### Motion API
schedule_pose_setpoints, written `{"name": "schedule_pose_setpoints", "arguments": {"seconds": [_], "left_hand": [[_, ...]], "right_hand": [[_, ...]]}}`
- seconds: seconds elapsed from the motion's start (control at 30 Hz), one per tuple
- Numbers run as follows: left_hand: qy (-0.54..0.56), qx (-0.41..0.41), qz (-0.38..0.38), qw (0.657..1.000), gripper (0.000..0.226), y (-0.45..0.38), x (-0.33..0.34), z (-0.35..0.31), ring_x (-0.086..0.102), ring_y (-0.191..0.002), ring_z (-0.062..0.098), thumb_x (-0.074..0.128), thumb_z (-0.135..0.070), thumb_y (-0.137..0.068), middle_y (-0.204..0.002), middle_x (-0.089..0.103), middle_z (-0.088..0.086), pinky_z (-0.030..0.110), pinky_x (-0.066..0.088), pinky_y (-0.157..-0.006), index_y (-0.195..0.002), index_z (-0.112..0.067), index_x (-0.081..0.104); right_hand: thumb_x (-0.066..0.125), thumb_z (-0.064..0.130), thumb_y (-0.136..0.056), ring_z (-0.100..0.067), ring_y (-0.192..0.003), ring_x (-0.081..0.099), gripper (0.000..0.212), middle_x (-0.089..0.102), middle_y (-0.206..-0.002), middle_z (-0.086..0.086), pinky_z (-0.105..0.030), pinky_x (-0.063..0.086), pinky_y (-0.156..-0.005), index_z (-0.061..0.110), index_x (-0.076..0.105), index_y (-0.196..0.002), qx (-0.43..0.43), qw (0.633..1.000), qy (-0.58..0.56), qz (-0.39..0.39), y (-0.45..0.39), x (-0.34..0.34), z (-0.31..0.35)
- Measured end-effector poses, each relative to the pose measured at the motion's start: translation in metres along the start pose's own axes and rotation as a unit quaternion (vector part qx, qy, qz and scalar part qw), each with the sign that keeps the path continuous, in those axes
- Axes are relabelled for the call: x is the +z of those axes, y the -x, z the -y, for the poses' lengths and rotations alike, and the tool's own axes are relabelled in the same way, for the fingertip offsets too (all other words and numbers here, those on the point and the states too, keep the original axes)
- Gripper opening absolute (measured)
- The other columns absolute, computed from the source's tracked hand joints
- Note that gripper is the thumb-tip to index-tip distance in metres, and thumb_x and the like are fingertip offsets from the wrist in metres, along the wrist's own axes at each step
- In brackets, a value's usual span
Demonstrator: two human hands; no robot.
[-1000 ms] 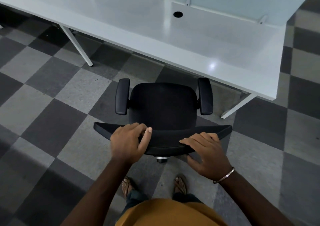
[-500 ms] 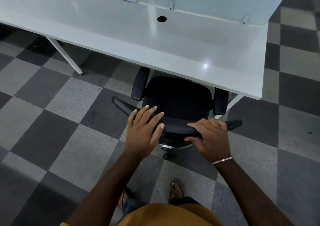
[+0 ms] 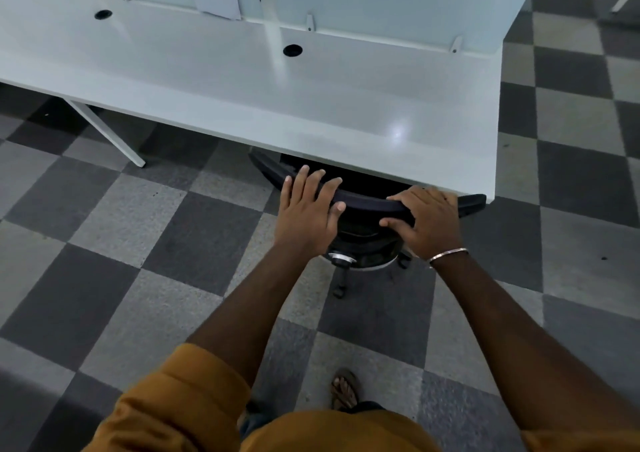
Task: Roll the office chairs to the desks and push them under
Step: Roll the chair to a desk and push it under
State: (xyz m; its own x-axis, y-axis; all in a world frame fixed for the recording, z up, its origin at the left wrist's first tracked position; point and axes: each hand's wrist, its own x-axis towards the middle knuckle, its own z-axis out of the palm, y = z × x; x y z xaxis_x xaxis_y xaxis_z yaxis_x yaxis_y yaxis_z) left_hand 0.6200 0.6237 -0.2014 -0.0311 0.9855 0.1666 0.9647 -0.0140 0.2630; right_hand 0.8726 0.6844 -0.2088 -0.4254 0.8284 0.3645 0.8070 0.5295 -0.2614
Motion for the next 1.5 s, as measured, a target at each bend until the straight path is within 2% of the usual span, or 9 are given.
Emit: {"name": "schedule_pose_setpoints", "arguments": {"seconds": [0.17, 0.27, 0.5, 0.73, 0.9, 1.07, 1.23, 1.33, 1.5], "left_hand": [[0.019, -0.017, 0.016, 1.000, 0.052, -0.037, -0.007, 0.019, 0.016, -0.157, 0.032, 0.036, -0.040, -0.101, -0.158, 0.038, 0.007, 0.055, 0.009, -0.128, -0.150, -0.023, 0.046], [0.024, -0.008, 0.026, 0.999, 0.045, -0.045, -0.010, 0.034, 0.015, -0.158, 0.029, 0.044, -0.037, -0.104, -0.157, 0.037, 0.004, 0.057, 0.019, -0.125, -0.147, -0.025, 0.046], [-0.048, 0.018, 0.026, 0.998, 0.038, -0.055, -0.022, 0.039, 0.035, -0.142, 0.022, 0.043, -0.042, -0.104, -0.140, 0.044, -0.002, 0.056, 0.044, -0.100, -0.138, -0.025, 0.049], [-0.063, 0.038, 0.017, 0.997, 0.035, -0.017, -0.022, 0.041, 0.038, -0.139, 0.022, 0.044, -0.044, -0.105, -0.136, 0.045, -0.002, 0.049, 0.045, -0.096, -0.134, -0.025, 0.050], [-0.055, 0.045, 0.012, 0.997, 0.039, 0.016, -0.027, 0.041, 0.041, -0.136, 0.023, 0.042, -0.051, -0.105, -0.134, 0.047, -0.003, 0.046, 0.045, -0.095, -0.131, -0.025, 0.053], [-0.044, 0.044, -0.011, 0.998, 0.046, 0.059, -0.025, 0.049, 0.044, -0.132, 0.026, 0.042, -0.056, -0.103, -0.132, 0.049, 0.001, 0.044, 0.044, -0.090, -0.129, -0.021, 0.058], [-0.010, 0.088, -0.057, 0.994, 0.060, 0.065, -0.024, 0.075, 0.053, -0.115, 0.027, 0.045, -0.069, -0.098, -0.119, 0.057, 0.004, 0.045, 0.046, -0.085, -0.117, -0.016, 0.067], [0.004, 0.082, -0.088, 0.993, 0.062, 0.065, -0.023, 0.081, 0.055, -0.109, 0.028, 0.050, -0.071, -0.095, -0.113, 0.059, 0.005, 0.044, 0.046, -0.081, -0.111, -0.015, 0.070], [0.024, 0.078, -0.092, 0.992, 0.062, 0.061, -0.019, 0.079, 0.056, -0.107, 0.029, 0.053, -0.072, -0.094, -0.110, 0.060, 0.006, 0.043, 0.046, -0.080, -0.109, -0.014, 0.070]], "right_hand": [[0.065, 0.060, -0.089, -0.021, -0.099, 0.057, 0.038, 0.063, -0.103, 0.010, -0.041, 0.032, -0.087, 0.030, 0.066, -0.112, 0.016, 1.000, 0.000, -0.020, -0.024, 0.015, 0.011], [0.066, 0.059, -0.089, -0.021, -0.100, 0.055, 0.038, 0.062, -0.103, 0.010, -0.041, 0.032, -0.088, 0.029, 0.065, -0.112, 0.025, 0.999, 0.001, -0.023, -0.029, 0.022, 0.020], [0.063, 0.060, -0.089, -0.021, -0.098, 0.056, 0.039, 0.061, -0.101, 0.010, -0.040, 0.031, -0.088, 0.028, 0.065, -0.111, 0.039, 0.999, -0.003, -0.022, -0.039, 0.025, 0.023], [0.061, 0.065, -0.088, -0.020, -0.096, 0.054, 0.040, 0.057, -0.098, 0.011, -0.040, 0.030, -0.085, 0.030, 0.065, -0.106, 0.055, 0.998, -0.009, -0.011, -0.007, 0.023, 0.041], [0.048, 0.075, -0.095, -0.016, -0.085, 0.051, 0.048, 0.054, -0.088, 0.012, -0.038, 0.031, -0.081, 0.030, 0.065, -0.091, 0.077, 0.996, -0.017, -0.040, 0.014, 0.010, 0.061], [0.054, 0.064, -0.099, -0.018, -0.079, 0.053, 0.041, 0.057, -0.082, 0.011, -0.040, 0.034, -0.078, 0.028, 0.067, -0.086, 0.081, 0.993, -0.018, -0.082, 0.041, 0.006, 0.085], [0.055, 0.055, -0.100, -0.016, -0.075, 0.052, 0.036, 0.058, -0.078, 0.011, -0.041, 0.035, -0.078, 0.027, 0.067, -0.082, 0.063, 0.993, -0.010, -0.102, 0.048, 0.009, 0.100], [0.053, 0.052, -0.101, -0.016, -0.073, 0.050, 0.037, 0.055, -0.076, 0.012, -0.040, 0.033, -0.077, 0.027, 0.064, -0.077, 0.077, 0.991, -0.004, -0.108, 0.042, 0.013, 0.104], [0.054, 0.042, -0.101, -0.020, -0.066, 0.047, 0.039, 0.049, -0.068, 0.007, -0.038, 0.029, -0.073, 0.024, 0.055, -0.067, 0.114, 0.982, 0.033, -0.149, 0.029, 0.020, 0.104]]}}
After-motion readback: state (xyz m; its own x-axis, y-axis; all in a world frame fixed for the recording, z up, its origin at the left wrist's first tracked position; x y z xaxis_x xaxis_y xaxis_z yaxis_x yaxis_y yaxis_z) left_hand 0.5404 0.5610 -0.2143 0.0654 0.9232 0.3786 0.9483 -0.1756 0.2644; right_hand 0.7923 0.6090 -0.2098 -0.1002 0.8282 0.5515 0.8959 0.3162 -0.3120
